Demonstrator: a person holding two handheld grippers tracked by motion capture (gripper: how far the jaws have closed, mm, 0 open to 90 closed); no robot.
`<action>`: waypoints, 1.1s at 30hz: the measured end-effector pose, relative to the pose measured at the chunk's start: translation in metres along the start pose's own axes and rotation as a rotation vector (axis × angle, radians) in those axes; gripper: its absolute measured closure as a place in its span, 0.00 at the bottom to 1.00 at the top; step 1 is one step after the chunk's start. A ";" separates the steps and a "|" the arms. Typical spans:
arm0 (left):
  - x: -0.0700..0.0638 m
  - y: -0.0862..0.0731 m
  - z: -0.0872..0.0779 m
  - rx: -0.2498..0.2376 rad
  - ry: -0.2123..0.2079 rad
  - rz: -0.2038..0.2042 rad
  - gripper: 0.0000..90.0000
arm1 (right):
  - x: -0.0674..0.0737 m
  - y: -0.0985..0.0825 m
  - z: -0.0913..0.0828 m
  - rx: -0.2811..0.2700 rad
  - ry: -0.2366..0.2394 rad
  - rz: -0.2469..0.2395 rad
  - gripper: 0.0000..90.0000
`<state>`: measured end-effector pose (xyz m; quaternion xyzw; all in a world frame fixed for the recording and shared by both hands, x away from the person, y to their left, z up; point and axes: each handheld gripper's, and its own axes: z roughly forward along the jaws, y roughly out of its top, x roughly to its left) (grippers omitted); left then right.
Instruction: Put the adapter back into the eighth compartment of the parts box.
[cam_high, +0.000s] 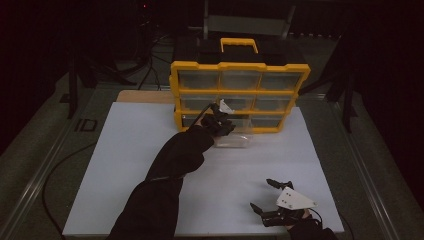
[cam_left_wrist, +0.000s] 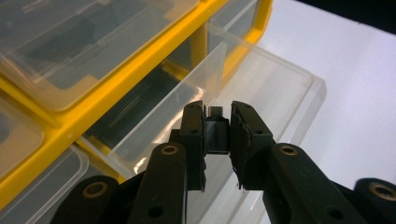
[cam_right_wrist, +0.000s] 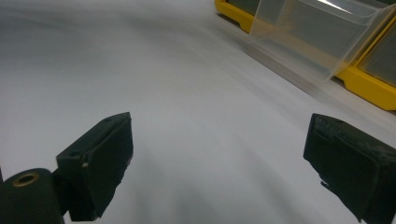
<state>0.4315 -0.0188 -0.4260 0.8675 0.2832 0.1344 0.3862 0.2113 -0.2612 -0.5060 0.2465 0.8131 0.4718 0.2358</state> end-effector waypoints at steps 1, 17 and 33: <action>0.000 0.001 -0.001 -0.006 0.006 -0.003 0.82 | 0.000 0.000 0.000 0.000 0.000 -0.001 0.09; -0.007 0.006 -0.019 -0.037 0.037 -0.024 0.30 | 0.000 0.000 0.000 -0.002 -0.004 -0.005 0.09; -0.012 -0.003 -0.032 -0.043 -0.021 0.009 0.07 | 0.000 0.000 0.000 -0.002 -0.005 -0.005 0.09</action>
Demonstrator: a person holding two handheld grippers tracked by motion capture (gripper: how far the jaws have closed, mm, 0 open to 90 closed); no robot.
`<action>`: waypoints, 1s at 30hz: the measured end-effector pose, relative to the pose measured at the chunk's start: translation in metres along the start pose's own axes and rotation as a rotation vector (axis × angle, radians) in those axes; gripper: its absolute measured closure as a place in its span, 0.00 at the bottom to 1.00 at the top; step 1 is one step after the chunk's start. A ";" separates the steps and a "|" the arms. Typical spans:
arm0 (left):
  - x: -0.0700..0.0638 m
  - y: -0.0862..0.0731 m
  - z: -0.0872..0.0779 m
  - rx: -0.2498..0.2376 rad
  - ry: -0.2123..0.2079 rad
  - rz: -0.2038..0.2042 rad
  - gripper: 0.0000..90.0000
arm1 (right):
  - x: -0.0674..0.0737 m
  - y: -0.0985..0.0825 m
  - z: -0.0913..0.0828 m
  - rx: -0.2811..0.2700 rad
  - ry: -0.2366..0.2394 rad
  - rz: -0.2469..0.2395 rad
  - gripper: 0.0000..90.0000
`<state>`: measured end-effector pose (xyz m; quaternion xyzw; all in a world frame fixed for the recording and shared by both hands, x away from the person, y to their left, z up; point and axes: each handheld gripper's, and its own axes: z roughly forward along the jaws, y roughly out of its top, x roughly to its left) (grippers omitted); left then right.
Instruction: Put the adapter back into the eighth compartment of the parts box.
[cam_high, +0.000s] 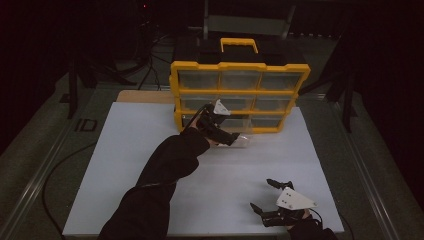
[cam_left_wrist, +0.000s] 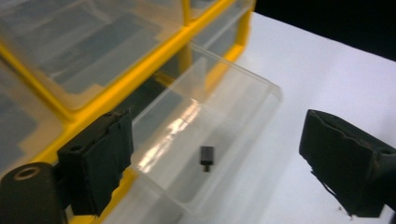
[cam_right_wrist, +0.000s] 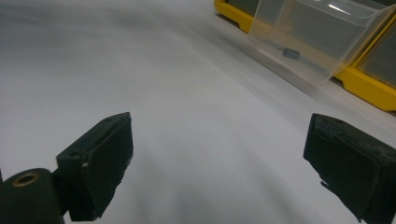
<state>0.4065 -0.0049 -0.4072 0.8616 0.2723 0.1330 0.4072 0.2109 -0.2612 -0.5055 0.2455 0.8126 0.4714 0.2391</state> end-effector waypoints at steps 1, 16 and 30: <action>0.000 -0.001 0.000 -0.001 -0.010 -0.001 0.07 | 0.000 0.000 0.000 0.000 -0.001 0.000 0.09; -0.014 -0.016 -0.010 -0.036 -0.027 0.026 0.00 | 0.000 0.000 0.000 0.002 -0.003 -0.002 0.09; -0.021 -0.034 -0.016 -0.023 -0.014 0.028 0.00 | 0.000 0.000 0.000 0.001 -0.001 0.000 0.09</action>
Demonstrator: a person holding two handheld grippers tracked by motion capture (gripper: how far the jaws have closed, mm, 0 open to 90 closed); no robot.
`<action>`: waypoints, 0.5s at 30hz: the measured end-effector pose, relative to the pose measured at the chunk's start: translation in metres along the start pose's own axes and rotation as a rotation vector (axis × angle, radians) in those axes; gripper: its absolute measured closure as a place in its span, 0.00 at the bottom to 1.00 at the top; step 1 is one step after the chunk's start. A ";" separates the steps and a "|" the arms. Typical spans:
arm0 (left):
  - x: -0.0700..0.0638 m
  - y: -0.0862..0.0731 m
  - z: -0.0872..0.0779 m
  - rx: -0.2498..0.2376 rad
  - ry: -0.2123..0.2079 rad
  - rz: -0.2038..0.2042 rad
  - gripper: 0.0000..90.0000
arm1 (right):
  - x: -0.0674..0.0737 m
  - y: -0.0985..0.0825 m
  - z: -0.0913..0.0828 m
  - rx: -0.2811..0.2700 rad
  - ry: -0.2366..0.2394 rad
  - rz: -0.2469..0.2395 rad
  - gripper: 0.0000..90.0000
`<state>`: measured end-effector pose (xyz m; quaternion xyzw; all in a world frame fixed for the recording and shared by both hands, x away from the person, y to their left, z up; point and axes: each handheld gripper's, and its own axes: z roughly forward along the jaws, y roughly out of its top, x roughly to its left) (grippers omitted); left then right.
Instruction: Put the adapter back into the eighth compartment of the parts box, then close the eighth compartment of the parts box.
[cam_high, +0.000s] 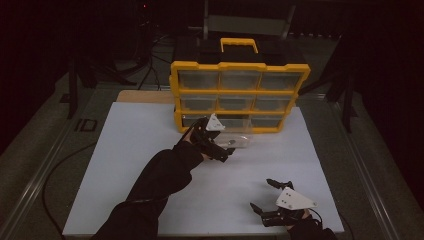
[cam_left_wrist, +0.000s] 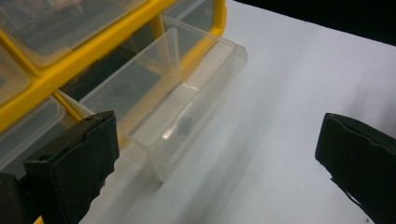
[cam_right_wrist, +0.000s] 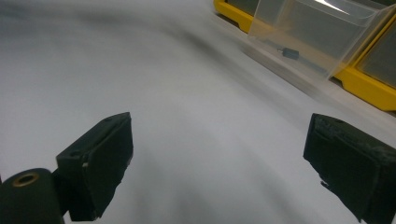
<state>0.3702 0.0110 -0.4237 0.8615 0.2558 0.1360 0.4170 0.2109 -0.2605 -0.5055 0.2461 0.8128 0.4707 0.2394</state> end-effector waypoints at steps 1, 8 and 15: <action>-0.002 -0.002 0.000 0.001 0.003 0.006 0.00 | 0.000 0.000 0.000 0.001 0.000 -0.002 0.09; -0.013 -0.012 -0.001 -0.005 -0.005 0.012 0.00 | 0.000 0.000 0.000 0.001 -0.003 -0.003 0.09; -0.020 -0.021 0.001 -0.007 -0.006 0.004 0.01 | 0.000 0.000 0.000 0.001 -0.004 -0.001 0.09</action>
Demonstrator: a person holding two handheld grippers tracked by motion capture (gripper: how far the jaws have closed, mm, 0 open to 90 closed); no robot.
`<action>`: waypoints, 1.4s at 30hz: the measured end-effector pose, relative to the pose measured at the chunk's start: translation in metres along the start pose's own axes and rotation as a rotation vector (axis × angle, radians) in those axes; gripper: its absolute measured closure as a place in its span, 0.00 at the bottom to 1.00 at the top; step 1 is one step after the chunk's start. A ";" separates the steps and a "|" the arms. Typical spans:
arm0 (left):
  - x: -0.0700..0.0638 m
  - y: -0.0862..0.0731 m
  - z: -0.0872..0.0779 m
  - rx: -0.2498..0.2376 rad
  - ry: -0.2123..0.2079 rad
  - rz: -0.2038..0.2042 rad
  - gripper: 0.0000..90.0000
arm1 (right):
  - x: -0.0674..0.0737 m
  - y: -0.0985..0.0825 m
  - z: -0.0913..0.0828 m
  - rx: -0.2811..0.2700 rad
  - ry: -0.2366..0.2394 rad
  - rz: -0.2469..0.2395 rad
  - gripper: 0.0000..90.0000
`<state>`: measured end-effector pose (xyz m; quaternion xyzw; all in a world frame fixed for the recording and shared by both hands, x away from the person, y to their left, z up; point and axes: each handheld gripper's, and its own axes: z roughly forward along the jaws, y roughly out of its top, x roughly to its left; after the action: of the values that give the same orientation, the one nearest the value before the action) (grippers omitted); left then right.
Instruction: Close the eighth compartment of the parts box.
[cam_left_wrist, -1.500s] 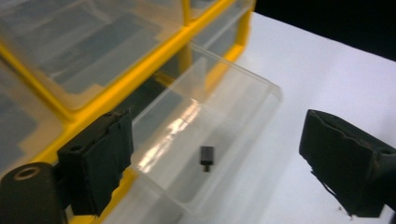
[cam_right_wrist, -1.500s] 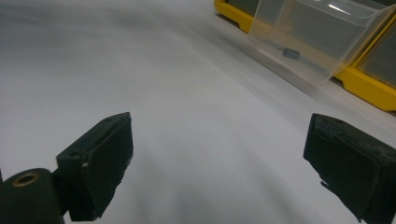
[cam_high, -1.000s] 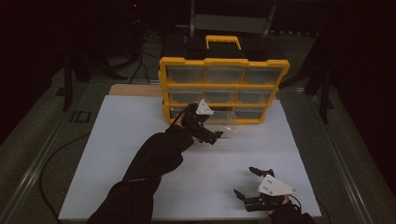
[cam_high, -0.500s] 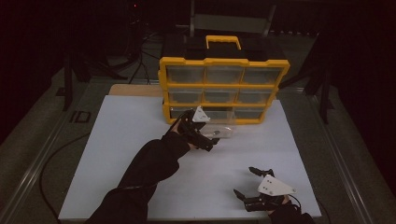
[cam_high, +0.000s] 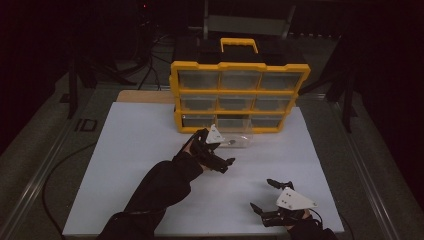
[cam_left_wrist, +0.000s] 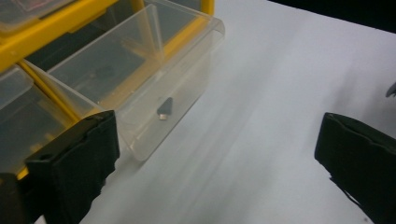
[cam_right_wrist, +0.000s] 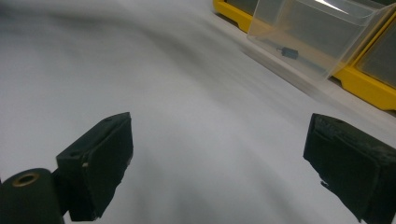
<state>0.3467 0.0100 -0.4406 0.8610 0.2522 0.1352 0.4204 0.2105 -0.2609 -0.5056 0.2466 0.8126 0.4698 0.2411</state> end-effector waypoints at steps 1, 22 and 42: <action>-0.001 -0.001 0.000 -0.001 0.001 -0.002 0.01 | 0.000 0.000 0.000 0.001 0.000 0.002 0.09; -0.016 -0.026 0.022 0.047 0.005 -0.001 0.17 | 0.000 0.000 -0.001 0.002 -0.003 -0.002 0.09; -0.012 -0.026 0.042 0.081 0.028 0.026 0.65 | 0.001 0.000 0.000 0.000 -0.001 0.000 0.09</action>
<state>0.3472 -0.0105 -0.4877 0.8786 0.2522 0.1423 0.3799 0.2099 -0.2607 -0.5053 0.2469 0.8125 0.4695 0.2416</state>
